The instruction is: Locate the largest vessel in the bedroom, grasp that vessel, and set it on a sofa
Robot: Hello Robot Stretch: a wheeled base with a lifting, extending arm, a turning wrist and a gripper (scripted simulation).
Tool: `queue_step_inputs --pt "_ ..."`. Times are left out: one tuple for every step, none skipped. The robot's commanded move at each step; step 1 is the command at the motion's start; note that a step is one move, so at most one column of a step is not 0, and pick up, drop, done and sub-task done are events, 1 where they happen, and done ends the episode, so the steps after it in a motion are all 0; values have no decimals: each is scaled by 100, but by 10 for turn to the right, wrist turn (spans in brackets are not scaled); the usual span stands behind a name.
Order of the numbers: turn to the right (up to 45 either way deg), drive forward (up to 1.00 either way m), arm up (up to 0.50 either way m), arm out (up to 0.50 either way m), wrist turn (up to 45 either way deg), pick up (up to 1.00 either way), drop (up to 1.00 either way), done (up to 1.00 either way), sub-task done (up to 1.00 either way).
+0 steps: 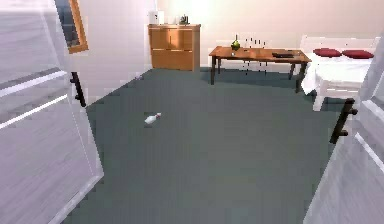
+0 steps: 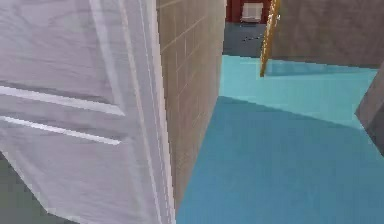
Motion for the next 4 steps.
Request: queue_step_inputs --pt "0 100 0 0 0 0 0 0 0" --pt "60 0 0 0 0 0 0 0 0" --pt "0 35 0 0 0 0 0 0 0" --pt "300 0 0 0 0 0 0 0 0"
